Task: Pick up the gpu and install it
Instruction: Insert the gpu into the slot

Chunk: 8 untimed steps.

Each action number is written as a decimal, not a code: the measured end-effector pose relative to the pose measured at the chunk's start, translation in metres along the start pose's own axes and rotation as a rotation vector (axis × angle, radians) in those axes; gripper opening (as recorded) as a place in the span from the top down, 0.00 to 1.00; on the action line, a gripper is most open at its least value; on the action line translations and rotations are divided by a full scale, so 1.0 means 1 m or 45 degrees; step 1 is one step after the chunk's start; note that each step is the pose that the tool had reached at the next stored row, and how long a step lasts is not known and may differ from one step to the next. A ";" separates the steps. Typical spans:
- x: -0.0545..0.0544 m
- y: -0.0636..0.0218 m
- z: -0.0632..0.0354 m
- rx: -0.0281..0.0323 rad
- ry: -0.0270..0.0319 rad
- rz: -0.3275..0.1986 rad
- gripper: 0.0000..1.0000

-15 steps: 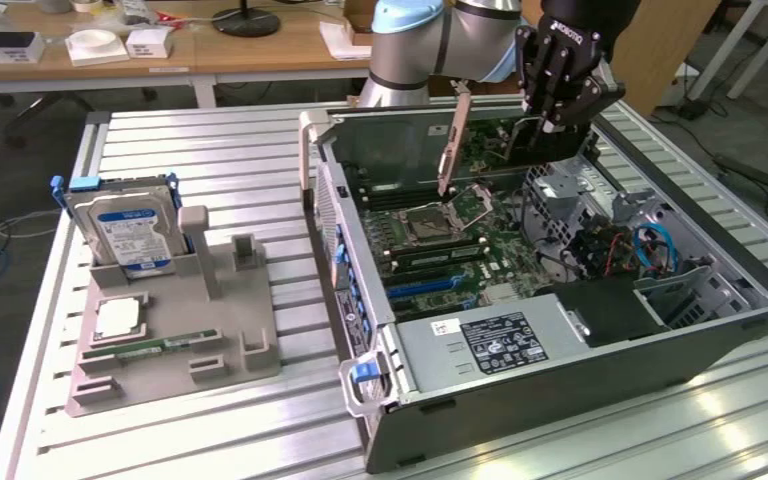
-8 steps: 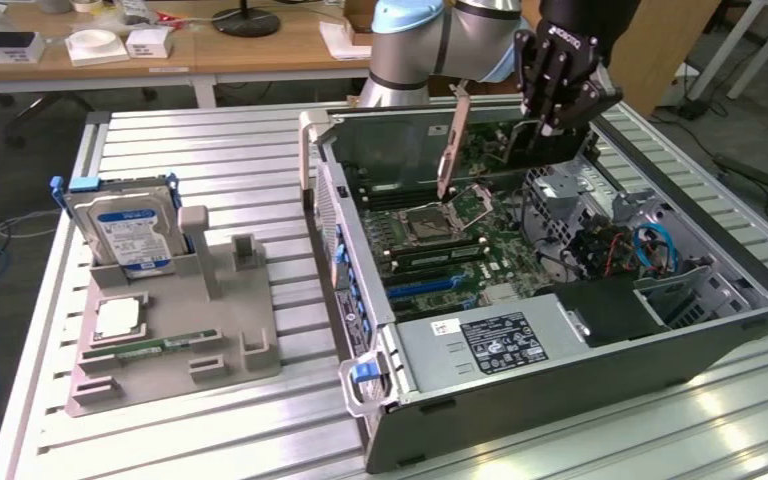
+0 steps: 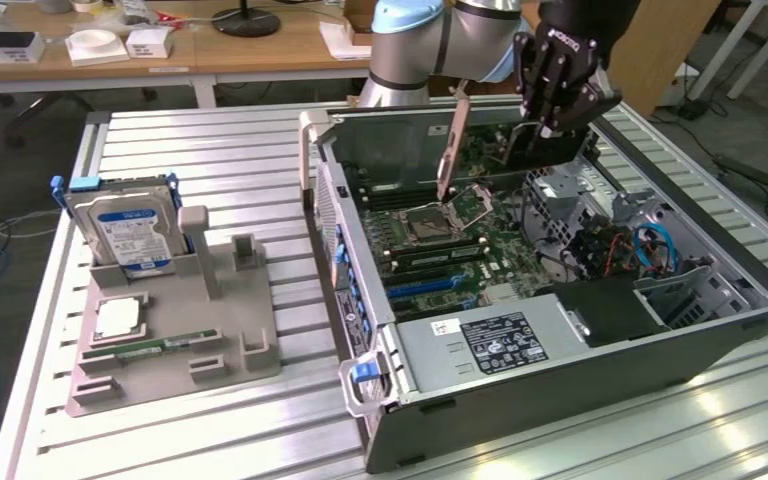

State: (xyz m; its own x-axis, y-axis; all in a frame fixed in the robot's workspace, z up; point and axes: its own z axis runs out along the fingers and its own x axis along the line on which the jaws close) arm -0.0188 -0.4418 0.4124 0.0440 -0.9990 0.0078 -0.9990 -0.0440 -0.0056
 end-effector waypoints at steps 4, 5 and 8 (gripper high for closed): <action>0.000 0.0000 0.0017 0.0008 0.0000 0.000 0.74; 0.000 0.0000 0.0021 0.0010 0.0000 0.000 0.74; 0.000 0.0000 0.0036 0.0012 0.0001 0.000 0.74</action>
State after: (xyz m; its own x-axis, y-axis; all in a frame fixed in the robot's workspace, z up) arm -0.0188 -0.4418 0.4088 0.0439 -0.9990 0.0078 -0.9990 -0.0439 -0.0066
